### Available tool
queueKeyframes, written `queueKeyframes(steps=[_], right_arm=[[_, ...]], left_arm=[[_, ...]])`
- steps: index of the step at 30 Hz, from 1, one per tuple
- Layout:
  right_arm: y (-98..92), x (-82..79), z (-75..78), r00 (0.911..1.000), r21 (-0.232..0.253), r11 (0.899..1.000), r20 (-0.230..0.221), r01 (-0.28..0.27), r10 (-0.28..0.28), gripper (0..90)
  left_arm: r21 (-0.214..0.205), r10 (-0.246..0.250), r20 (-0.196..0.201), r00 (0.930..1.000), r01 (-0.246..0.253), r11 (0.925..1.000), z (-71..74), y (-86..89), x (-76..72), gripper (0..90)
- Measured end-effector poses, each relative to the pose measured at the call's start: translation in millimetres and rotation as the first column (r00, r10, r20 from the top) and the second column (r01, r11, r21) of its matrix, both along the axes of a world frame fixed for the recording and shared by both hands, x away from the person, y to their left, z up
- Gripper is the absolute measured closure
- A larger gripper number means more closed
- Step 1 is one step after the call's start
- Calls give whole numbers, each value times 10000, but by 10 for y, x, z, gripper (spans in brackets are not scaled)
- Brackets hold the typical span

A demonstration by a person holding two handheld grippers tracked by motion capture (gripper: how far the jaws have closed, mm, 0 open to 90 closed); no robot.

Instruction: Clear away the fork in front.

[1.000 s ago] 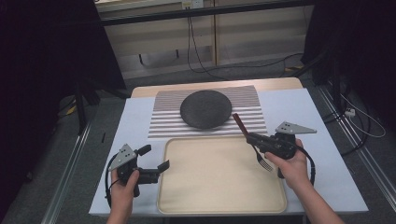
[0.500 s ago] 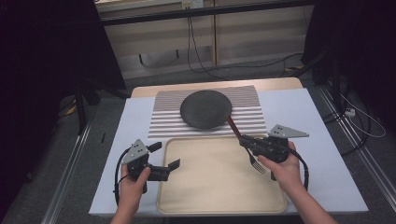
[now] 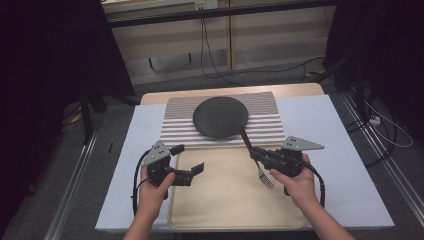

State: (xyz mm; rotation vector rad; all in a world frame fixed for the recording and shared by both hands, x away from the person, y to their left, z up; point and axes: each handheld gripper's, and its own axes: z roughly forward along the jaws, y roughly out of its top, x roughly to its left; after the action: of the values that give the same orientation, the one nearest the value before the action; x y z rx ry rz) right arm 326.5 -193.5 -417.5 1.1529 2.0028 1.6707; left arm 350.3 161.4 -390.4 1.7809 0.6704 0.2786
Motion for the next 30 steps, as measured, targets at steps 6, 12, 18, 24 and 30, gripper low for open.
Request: queueKeyframes(steps=[6,12,18,24,30], right_arm=[[59,-7,21,9999,-11,9999,86,-139,139,785],[147,-9,18,9994,-169,9995,217,-274,278,785],[226,-27,32,9986,-164,9989,303,-430,435,785],[286,-43,43,9980,-146,9988,414,-478,483,785],[293,-38,41,9978,-160,9989,495,-438,445,785]], left_arm=[[-38,6,-196,9998,-7,10000,4,-76,41,24],[-170,-61,-262,9996,56,9998,42,-149,65,48],[-273,-137,-445,9989,125,9995,69,-241,101,48],[-464,144,-760,9970,-179,9988,88,-354,134,75],[-566,84,-722,9974,-125,9983,115,-498,149,180]])
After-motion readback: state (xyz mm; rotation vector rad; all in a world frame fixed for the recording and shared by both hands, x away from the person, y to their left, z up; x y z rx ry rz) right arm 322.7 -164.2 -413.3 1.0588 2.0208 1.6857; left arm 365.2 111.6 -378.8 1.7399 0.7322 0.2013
